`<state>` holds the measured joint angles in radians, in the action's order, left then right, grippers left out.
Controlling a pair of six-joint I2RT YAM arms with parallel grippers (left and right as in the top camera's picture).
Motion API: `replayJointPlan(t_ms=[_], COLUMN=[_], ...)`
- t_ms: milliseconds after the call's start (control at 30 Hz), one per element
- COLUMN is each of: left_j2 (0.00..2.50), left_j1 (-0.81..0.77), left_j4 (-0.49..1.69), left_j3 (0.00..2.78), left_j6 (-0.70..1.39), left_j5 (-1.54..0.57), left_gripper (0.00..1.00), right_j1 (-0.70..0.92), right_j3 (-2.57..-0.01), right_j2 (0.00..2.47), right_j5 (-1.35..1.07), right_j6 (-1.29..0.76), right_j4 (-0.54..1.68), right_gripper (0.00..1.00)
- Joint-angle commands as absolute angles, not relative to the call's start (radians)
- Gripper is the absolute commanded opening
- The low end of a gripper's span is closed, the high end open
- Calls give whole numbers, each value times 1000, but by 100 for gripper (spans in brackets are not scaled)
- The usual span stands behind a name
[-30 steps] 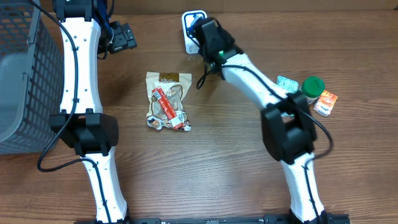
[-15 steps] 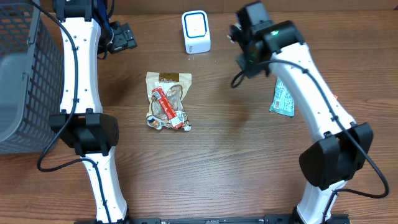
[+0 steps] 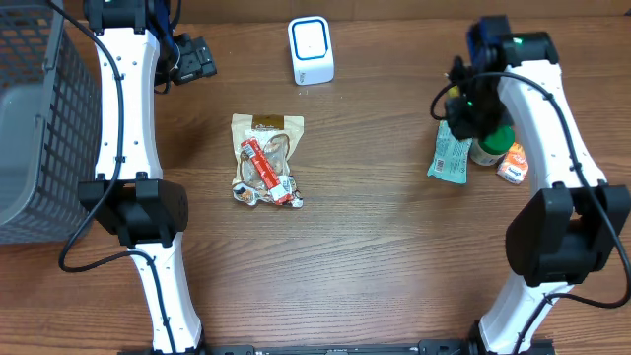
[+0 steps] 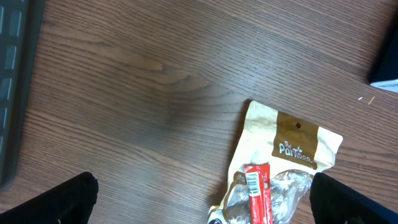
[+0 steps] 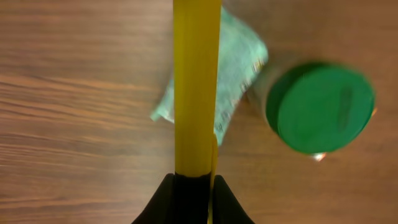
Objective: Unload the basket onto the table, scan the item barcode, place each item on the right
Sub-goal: 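Move the yellow bar right and set it down by the wipes pack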
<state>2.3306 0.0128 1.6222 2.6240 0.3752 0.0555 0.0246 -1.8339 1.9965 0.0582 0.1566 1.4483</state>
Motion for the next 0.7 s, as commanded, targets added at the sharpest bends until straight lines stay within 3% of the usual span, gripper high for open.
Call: replayJointPlan(t_ms=[0, 533, 667], left_j2=[2336, 2336, 2336], left_j1=[6, 6, 6], left_j4=[1618, 1618, 1618], left_j3=[2622, 2622, 2622], left_j6=[389, 389, 389], left_j5=[52, 52, 52], left_gripper=[100, 100, 100], right_j1=[-5, -35, -35], right_j3=[-1782, -1639, -1638], right_j2=[2007, 2007, 2007], right_j5=[42, 43, 111], right_j6=[129, 99, 3], right_j4=[1441, 1324, 1308], right_gripper=[4, 4, 4])
